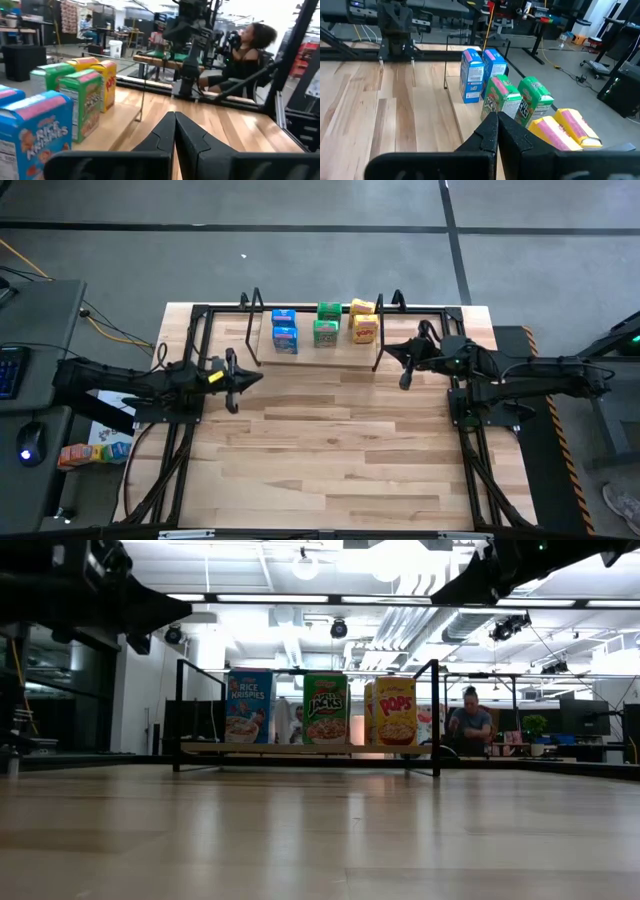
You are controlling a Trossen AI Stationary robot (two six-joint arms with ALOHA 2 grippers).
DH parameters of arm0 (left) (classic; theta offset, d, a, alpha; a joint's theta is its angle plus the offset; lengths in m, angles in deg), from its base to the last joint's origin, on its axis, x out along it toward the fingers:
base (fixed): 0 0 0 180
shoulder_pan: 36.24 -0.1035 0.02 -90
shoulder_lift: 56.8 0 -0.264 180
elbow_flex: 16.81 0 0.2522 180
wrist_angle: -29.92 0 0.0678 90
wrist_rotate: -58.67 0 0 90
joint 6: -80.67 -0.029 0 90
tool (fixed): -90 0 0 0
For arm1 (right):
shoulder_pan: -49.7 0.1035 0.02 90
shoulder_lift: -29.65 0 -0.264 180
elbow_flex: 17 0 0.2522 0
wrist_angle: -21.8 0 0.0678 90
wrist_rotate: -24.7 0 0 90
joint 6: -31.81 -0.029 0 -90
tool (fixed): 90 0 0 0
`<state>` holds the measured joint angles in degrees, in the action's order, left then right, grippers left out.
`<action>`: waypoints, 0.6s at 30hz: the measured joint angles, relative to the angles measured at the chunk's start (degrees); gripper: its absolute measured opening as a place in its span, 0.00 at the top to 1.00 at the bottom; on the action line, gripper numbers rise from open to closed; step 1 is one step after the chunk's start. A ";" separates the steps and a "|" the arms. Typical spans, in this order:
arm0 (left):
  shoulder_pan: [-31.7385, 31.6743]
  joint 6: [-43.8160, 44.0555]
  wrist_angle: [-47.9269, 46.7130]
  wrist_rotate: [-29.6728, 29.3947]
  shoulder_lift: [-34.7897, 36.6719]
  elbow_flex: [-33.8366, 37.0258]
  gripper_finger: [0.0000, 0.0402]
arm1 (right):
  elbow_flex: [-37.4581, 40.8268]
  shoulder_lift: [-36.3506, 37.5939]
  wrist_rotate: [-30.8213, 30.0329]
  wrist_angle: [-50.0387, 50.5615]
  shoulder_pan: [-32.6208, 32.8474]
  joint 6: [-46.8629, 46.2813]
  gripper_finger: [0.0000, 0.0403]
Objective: Stack cereal on shelf
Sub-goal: Return to Home Position
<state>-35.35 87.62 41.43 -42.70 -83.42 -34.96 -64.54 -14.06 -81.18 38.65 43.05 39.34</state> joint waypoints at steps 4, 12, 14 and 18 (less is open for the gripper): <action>0.59 -0.90 2.27 0.03 2.73 3.84 1.00 | 0.00 -0.16 0.75 0.26 0.00 -0.04 1.00; 0.19 -1.44 -2.63 2.83 8.64 3.62 1.00 | 0.00 4.71 8.71 7.36 0.00 -3.05 1.00; 0.20 -1.26 -4.10 3.79 9.69 3.61 1.00 | 0.00 7.47 9.49 13.04 0.02 -4.07 1.00; 0.41 -0.69 -4.32 4.33 10.28 3.61 1.00 | 0.00 14.45 8.63 20.02 -0.87 -5.86 1.00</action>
<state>-34.93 86.93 37.10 -38.36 -73.14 -31.35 -64.54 0.39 -72.55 58.67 42.18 33.47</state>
